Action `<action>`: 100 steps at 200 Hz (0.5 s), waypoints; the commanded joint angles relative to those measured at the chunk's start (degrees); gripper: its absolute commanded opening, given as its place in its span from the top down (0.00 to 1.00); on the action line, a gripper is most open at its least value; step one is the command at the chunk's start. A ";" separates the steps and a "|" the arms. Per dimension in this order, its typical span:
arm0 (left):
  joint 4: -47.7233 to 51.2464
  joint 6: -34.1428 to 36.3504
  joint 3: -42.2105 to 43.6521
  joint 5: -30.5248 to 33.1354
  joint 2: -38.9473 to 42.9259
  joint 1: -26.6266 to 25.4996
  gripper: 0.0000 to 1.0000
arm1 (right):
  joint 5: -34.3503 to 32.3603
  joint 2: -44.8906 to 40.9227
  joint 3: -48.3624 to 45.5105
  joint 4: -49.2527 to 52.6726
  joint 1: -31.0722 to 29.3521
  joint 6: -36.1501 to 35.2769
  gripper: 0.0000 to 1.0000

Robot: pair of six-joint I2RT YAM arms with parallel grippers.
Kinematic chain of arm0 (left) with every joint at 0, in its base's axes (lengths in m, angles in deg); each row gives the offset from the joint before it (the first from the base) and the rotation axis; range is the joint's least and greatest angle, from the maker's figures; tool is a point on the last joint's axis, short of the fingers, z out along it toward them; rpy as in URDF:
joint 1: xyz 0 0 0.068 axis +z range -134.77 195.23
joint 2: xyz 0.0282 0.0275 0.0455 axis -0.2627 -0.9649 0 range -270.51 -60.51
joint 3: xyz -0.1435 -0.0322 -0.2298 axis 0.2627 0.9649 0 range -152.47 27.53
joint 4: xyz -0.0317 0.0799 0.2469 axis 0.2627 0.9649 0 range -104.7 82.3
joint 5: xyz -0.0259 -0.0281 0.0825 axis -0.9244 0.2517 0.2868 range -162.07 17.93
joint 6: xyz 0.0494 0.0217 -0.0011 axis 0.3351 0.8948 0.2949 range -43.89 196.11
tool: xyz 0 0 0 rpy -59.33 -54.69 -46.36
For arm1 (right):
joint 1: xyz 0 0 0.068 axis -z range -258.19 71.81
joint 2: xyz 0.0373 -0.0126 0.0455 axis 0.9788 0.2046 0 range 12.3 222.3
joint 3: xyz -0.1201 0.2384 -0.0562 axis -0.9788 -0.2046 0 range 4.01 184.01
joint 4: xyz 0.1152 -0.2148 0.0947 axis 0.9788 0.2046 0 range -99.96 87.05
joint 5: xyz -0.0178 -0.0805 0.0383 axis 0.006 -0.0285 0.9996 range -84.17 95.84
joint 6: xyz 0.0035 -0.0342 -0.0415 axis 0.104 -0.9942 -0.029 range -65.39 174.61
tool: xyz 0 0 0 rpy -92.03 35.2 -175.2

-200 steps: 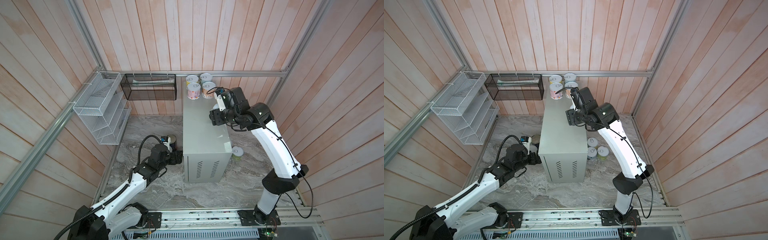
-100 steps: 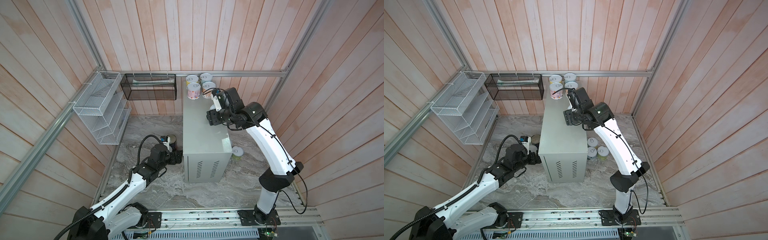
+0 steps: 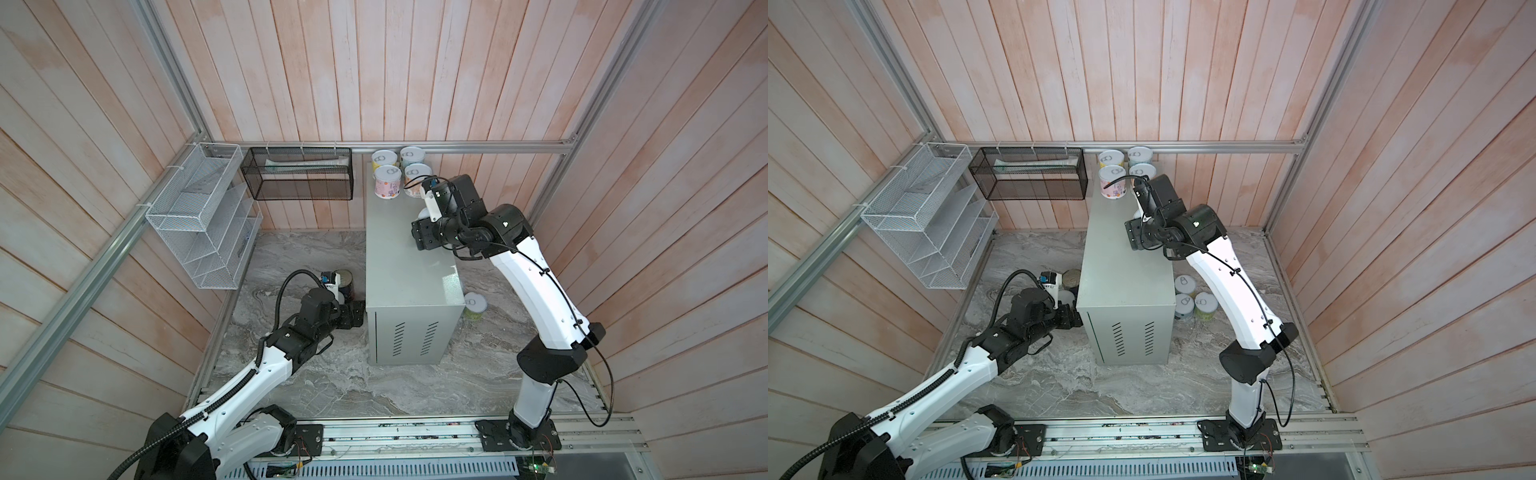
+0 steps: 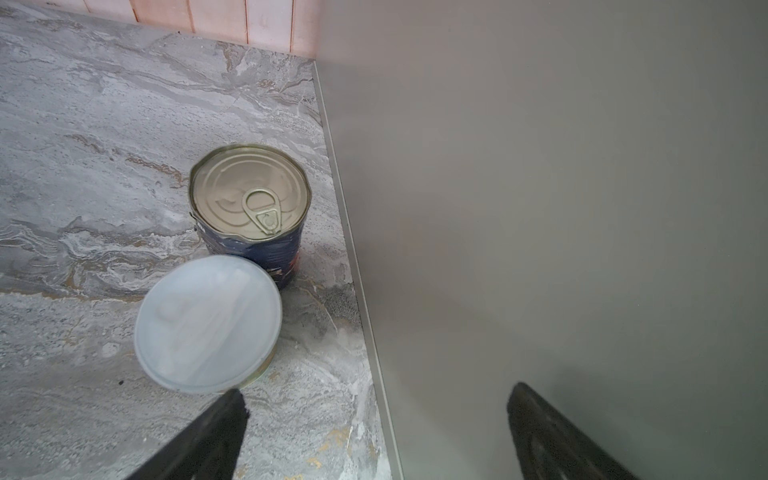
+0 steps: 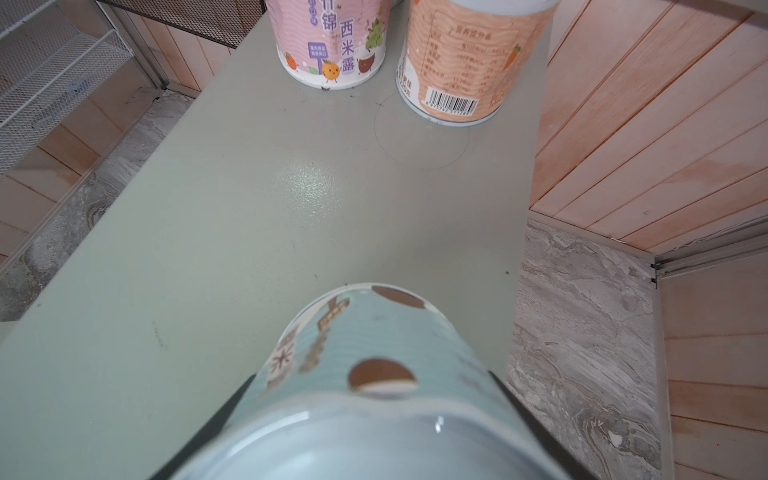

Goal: Place and organize the canned foods onto the counter
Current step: 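Lift the teal can with the right gripper up over the cabinet top, then carry the teal can toward the pink-labelled can and lower it in front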

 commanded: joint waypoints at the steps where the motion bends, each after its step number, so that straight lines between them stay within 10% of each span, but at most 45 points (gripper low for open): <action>1: -0.97 0.46 0.00 0.94 -0.48 0.34 0.00 | -0.52 0.87 1.18 -2.94 -0.20 -0.88 0.19; 100: -1.30 0.96 -0.30 0.59 -0.79 1.10 0.00 | 0.51 0.53 6.28 -3.50 -0.13 -0.97 0.16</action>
